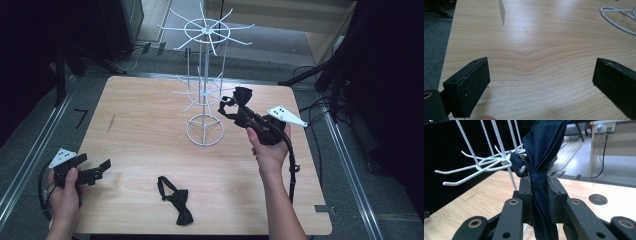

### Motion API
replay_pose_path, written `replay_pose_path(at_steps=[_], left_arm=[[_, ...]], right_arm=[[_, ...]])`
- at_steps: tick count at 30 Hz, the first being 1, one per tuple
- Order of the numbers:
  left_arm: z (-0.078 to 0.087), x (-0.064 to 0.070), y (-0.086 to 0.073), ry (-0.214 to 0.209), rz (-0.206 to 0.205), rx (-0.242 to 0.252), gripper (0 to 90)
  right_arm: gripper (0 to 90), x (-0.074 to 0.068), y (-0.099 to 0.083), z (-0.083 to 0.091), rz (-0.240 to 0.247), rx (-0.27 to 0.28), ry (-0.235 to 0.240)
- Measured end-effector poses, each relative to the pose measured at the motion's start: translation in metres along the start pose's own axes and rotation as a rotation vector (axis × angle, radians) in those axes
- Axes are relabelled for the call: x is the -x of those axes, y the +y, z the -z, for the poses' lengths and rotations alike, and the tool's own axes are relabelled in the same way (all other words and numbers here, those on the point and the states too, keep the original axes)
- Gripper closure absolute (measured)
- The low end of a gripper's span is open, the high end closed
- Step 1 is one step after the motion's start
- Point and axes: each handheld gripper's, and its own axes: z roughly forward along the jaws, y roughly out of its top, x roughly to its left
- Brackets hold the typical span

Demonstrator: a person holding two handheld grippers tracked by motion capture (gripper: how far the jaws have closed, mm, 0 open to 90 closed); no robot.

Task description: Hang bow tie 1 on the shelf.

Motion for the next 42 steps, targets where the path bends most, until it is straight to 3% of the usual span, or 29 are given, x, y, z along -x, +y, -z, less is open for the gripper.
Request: replay_pose_path(at_steps=[14,17,22,26,42], left_arm=[[0.0,0.0,0.0,-0.003,0.001,0.001,1.6],[0.0,0.0,0.0,-0.003,0.001,0.0,1.6],[0.0,0.0,0.0,-0.004,0.002,0.002,1.6],[0.0,0.0,0.0,-0.004,-0.002,0.0,1.6],[0.0,0.0,0.0,-0.026,-0.009,-0.002,1.6]], right_arm=[[74.6,-0.005,-0.018,-0.03,-0.007,-0.071,-0.001],[66.2,-0.005,-0.022,-0.031,-0.007,-0.056,-0.015],[50.0,-0.004,-0.028,-0.025,0.007,-0.06,-0.048],[44.5,-0.004,-0.034,-0.017,0.032,-0.078,-0.051],[41.8,-0.004,-0.057,0.016,0.063,-0.13,-0.066]])
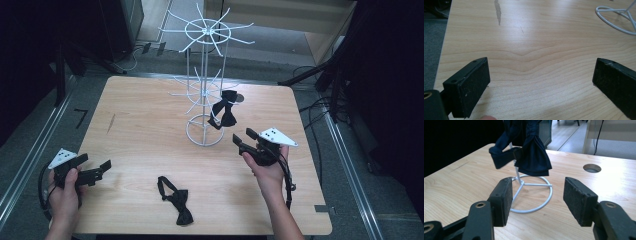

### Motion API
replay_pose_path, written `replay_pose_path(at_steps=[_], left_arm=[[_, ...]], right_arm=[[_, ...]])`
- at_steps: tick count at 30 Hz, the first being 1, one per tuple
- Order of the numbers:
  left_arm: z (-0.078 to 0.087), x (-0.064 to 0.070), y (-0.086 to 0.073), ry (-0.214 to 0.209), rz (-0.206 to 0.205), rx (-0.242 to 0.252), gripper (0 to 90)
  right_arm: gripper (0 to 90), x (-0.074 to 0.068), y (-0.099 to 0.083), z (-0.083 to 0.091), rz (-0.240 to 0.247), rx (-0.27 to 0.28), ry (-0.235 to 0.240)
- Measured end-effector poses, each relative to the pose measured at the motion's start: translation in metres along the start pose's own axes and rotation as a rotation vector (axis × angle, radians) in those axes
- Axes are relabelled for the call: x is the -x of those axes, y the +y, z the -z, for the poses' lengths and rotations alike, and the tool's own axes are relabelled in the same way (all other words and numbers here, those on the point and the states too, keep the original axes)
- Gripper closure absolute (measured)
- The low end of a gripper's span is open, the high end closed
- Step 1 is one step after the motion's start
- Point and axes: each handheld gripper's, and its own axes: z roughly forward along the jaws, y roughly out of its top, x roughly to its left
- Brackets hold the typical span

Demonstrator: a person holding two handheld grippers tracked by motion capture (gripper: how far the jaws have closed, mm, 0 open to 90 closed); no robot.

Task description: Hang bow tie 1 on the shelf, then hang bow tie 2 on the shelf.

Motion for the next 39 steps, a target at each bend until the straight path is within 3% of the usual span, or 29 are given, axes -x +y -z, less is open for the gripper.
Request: replay_pose_path(at_steps=[15,24,39], left_arm=[[-0.001,0.0,0.001,-0.003,0.002,-0.009,1.6],[0.0,0.0,0.0,-0.01,0.003,-0.012,1.6],[-0.001,-0.001,0.0,-0.008,0.005,-0.013,1.6]], right_arm=[[41.6,-0.009,-0.024,0.006,0.006,-0.063,0.02],[41.7,-0.018,-0.03,0.002,0.051,-0.09,0.011],[42.0,-0.037,-0.039,-0.01,0.066,-0.123,0.052]])
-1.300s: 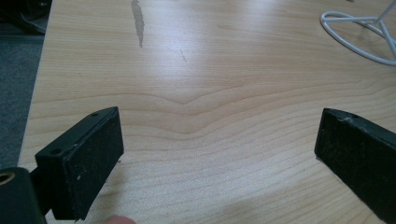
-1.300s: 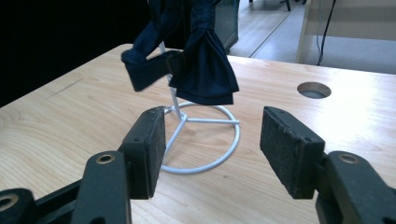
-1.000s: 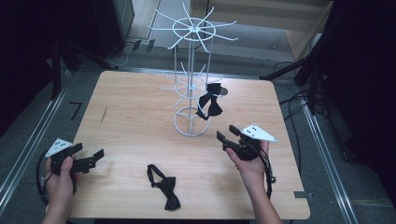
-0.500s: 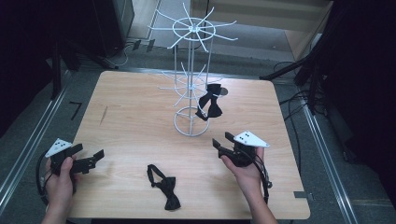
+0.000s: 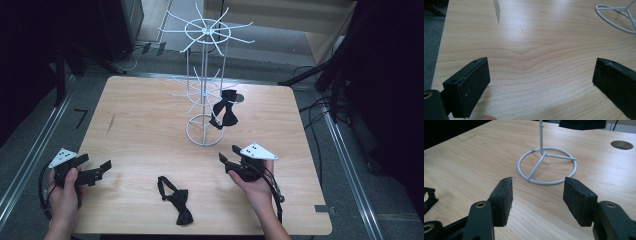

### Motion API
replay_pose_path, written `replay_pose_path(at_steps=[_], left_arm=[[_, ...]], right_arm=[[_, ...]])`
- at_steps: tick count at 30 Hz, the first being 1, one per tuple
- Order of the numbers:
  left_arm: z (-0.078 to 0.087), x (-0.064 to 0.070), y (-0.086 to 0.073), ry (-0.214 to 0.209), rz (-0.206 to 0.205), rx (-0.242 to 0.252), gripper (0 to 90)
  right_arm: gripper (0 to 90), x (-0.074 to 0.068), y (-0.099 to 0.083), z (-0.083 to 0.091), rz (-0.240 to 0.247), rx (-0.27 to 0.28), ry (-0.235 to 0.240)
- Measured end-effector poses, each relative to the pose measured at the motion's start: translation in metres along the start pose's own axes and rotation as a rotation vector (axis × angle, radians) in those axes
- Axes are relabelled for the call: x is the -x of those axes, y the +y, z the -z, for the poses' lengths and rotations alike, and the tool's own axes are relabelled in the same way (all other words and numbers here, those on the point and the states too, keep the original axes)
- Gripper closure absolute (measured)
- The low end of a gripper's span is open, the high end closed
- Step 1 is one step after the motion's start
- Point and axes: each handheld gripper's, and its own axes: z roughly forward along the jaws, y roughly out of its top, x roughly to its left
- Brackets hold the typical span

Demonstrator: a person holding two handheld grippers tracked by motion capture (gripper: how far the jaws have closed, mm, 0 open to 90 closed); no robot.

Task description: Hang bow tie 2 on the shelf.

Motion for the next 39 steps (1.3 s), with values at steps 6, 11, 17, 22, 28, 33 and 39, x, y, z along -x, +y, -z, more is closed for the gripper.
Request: replay_pose_path(at_steps=[6,11,17,22,28,33,39], left_arm=[[0.0,0.0,0.0,-0.002,-0.002,-0.002,1.6],[0.0,0.0,0.0,-0.003,0.001,-0.002,1.6],[-0.001,0.0,0.001,-0.002,-0.002,-0.007,1.6],[-0.001,0.0,0.001,-0.002,-0.002,-0.007,1.6],[-0.001,0.0,0.001,-0.002,-0.005,-0.007,1.6],[-0.001,0.0,0.001,-0.003,-0.004,-0.007,1.6],[-0.001,0.0,0.001,-0.003,-0.003,-0.007,1.6]], right_arm=[[42.0,-0.007,-0.001,-0.004,0.014,-0.011,0.013],[42.0,-0.013,-0.001,-0.006,0.013,-0.02,0.028],[42.1,-0.023,-0.004,-0.01,0.03,-0.032,0.048],[42.3,-0.028,-0.005,-0.012,0.042,-0.041,0.062],[42.4,-0.036,-0.005,-0.013,0.051,-0.045,0.08],[43.7,-0.042,-0.006,-0.014,0.059,-0.048,0.101],[44.0,-0.048,-0.007,-0.016,0.066,-0.052,0.116]])
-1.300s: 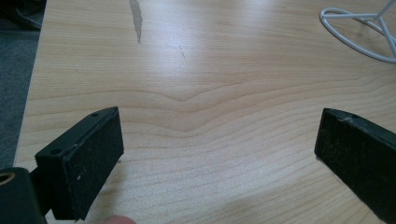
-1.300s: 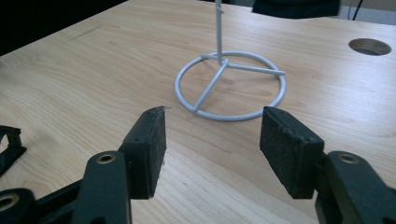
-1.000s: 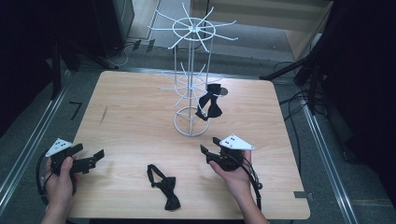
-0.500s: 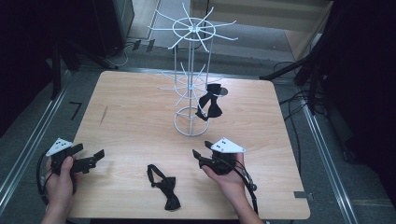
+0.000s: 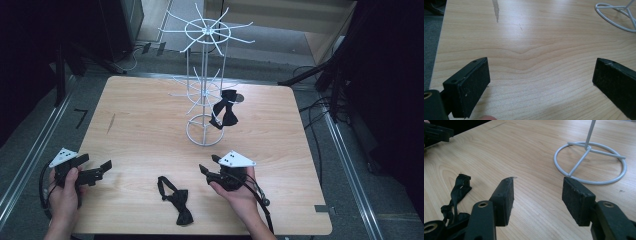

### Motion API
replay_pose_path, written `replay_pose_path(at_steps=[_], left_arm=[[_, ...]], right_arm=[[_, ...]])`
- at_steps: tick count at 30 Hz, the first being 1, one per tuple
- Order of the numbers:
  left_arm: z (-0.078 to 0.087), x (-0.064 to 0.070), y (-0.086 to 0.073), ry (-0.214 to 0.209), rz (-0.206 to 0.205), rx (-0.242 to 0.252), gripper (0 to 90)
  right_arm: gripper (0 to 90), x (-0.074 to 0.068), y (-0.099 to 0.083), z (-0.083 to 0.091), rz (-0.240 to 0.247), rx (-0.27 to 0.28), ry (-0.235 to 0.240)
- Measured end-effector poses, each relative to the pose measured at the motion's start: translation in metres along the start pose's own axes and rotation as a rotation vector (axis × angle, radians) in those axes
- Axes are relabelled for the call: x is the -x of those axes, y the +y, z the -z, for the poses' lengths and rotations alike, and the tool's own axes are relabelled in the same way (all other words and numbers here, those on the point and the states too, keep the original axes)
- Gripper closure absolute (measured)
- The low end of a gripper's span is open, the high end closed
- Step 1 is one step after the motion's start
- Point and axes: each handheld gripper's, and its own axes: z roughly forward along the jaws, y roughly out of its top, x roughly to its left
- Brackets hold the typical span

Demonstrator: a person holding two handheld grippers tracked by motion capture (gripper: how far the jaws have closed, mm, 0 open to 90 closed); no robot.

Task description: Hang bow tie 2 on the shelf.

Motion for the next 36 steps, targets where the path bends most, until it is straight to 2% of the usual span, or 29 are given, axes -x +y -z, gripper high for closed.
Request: replay_pose_path(at_steps=[36], left_arm=[[0.0,0.0,0.0,-0.002,0.0,0.0,1.6]], right_arm=[[44.8,-0.024,-0.005,-0.013,0.034,-0.048,0.061]])
